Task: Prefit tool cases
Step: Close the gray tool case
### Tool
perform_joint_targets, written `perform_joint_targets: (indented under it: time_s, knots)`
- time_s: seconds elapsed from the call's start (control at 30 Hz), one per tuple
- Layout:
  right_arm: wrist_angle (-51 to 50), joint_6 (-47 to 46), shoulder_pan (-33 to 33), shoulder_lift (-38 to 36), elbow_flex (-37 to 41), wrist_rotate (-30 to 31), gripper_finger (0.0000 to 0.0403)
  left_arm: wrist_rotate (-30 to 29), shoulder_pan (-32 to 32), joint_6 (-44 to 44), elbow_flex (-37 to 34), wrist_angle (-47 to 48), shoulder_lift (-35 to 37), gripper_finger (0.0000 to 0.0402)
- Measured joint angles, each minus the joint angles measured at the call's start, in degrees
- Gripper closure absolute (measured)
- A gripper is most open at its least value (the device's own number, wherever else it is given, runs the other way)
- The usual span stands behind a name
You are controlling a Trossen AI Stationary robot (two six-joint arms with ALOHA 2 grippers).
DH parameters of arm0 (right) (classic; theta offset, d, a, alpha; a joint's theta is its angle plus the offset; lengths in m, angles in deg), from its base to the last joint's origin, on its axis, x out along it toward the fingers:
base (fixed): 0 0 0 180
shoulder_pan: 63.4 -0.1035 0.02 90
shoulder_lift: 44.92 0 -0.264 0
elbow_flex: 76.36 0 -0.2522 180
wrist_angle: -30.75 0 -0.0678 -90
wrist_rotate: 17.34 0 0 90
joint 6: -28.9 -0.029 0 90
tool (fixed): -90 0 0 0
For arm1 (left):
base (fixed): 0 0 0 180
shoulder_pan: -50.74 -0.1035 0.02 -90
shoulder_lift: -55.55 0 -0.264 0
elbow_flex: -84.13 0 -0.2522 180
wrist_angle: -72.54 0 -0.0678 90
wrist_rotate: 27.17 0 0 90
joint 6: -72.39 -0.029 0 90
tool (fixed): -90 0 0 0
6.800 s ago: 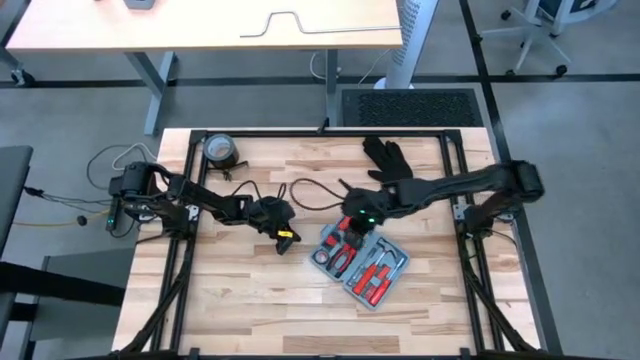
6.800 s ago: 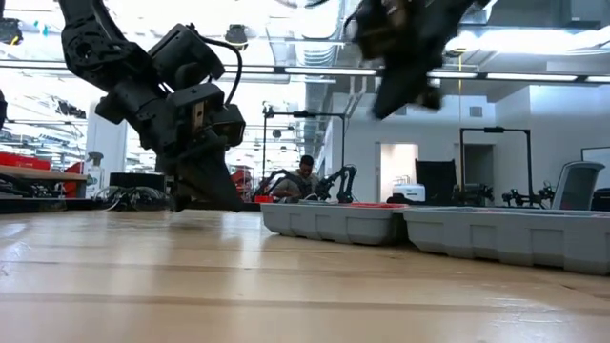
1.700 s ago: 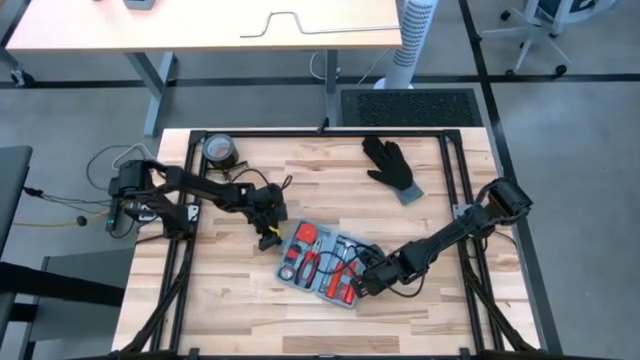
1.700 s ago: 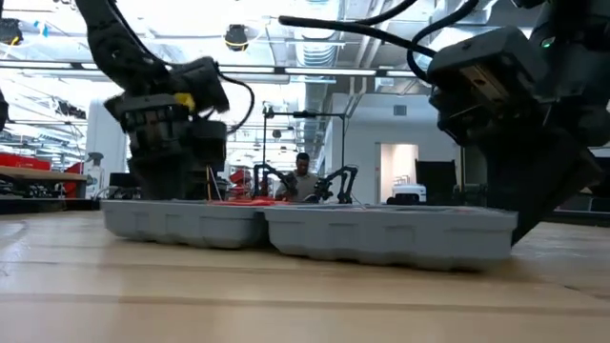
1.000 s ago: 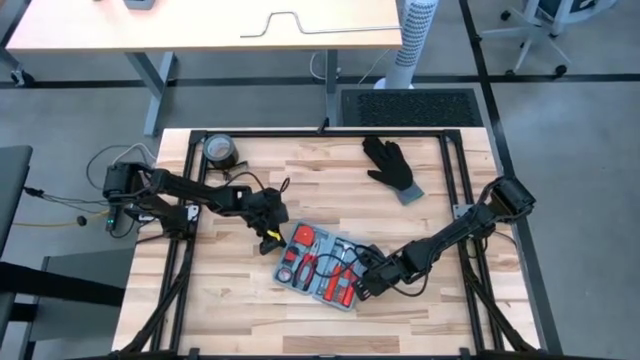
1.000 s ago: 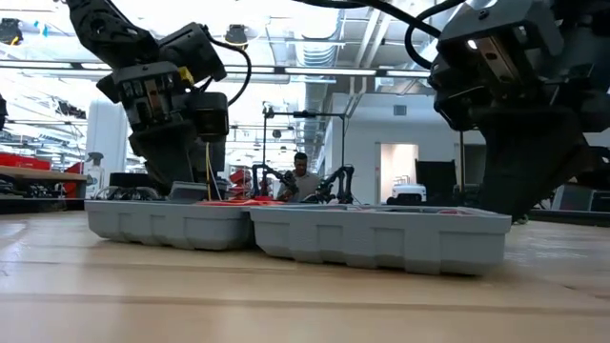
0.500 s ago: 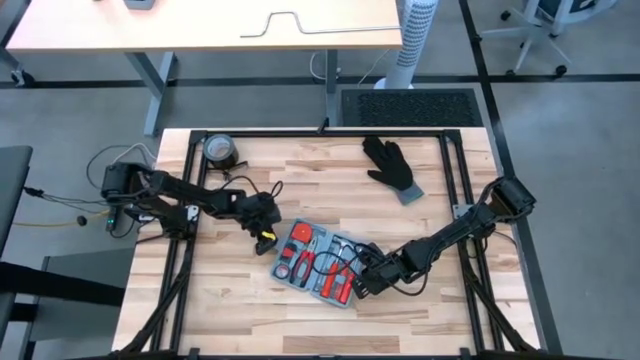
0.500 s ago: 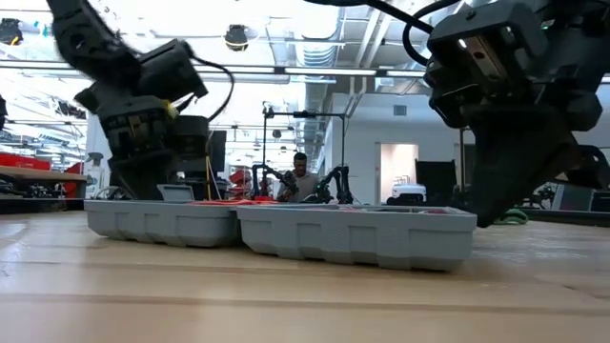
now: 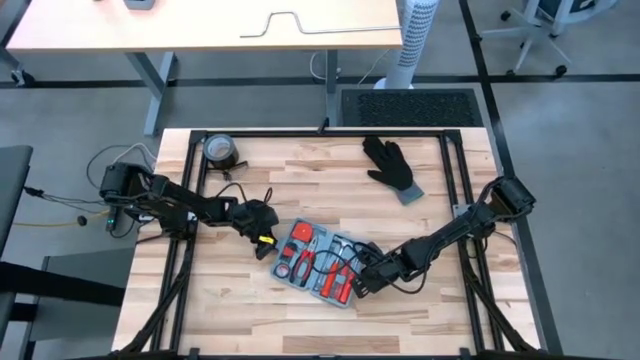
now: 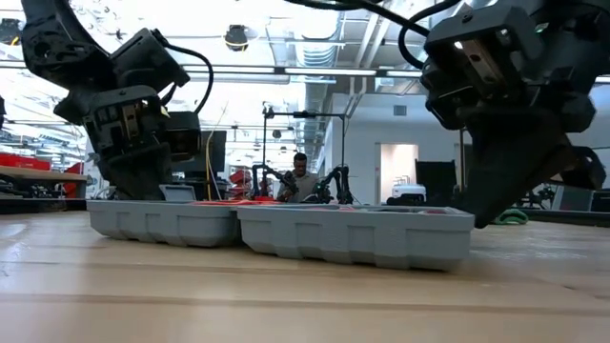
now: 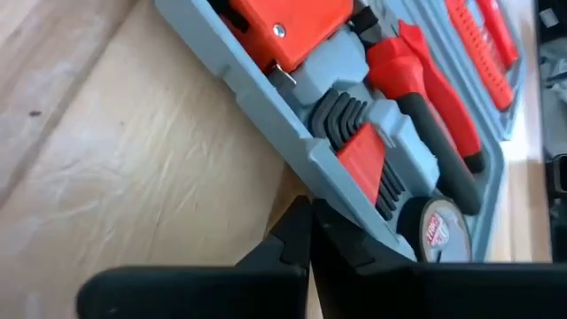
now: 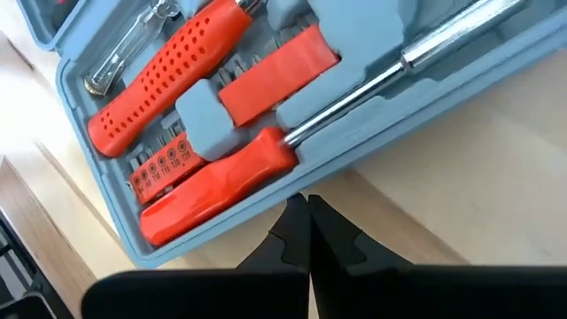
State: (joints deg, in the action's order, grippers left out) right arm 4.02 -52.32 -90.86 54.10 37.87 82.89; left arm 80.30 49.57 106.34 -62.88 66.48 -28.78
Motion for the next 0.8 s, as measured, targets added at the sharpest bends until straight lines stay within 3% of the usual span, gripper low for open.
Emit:
perform_joint_targets:
  time_s: [0.43,0.8]
  knots:
    - [1.47,1.79,0.79,0.01,0.04,-0.43,0.0403,-2.65,2.10,2.84,-0.87,-4.54,-0.08,0.0402]
    - [1.88,2.21,0.75,0.01,0.09,-1.13,0.0403,1.34,2.10,5.60,-1.12,-7.29,1.58,0.0402]
